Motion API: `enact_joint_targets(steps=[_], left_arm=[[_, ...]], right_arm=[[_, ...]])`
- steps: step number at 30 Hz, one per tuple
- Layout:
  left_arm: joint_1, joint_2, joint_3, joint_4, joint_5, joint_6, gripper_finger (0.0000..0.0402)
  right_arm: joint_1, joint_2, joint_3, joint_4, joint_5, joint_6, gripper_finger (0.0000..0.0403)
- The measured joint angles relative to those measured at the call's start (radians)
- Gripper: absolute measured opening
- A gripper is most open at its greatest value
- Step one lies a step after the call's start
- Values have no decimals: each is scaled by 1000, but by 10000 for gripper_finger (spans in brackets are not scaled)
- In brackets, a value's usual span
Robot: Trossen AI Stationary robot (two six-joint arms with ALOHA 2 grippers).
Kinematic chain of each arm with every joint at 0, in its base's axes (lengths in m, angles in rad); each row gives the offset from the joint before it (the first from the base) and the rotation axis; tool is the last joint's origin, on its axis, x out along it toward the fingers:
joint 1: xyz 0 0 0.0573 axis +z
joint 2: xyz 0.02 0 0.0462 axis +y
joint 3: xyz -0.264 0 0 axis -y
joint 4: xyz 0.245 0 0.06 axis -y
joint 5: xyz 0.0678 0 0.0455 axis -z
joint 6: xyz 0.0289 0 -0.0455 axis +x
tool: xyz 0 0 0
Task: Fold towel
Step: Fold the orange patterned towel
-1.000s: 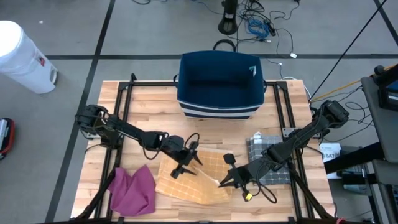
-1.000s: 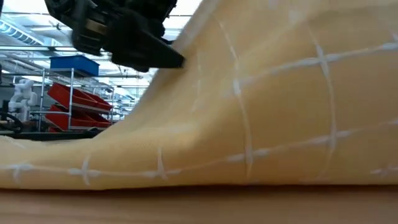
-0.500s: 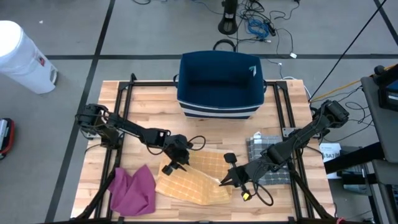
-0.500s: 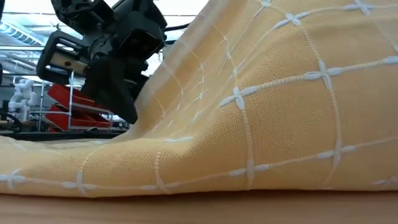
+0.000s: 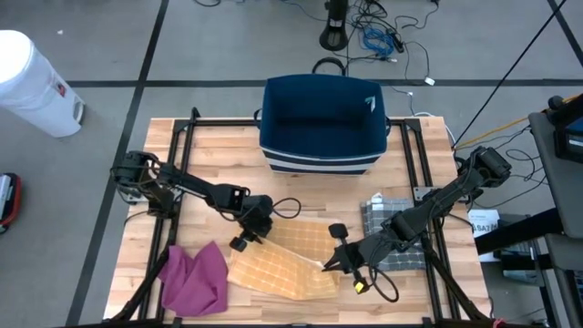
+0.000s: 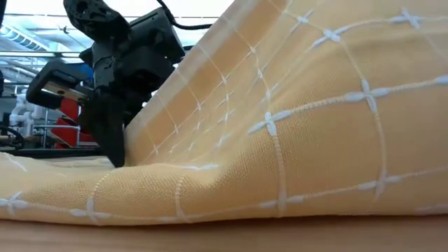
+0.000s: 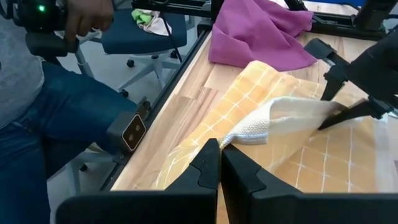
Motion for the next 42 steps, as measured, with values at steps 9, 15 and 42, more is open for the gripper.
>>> enact_joint_targets(steps=[9, 15, 42], left_arm=[[2, -2, 2, -55, 0, 0, 76], [20, -34, 0, -81, -4, -3, 45], [-83, -176, 106, -347, -193, -85, 2]], right_arm=[[0, 0, 0, -90, 24, 65, 0], [0, 0, -1, -163, 51, 123, 0], [-21, 1, -2, -264, 189, 157, 0]])
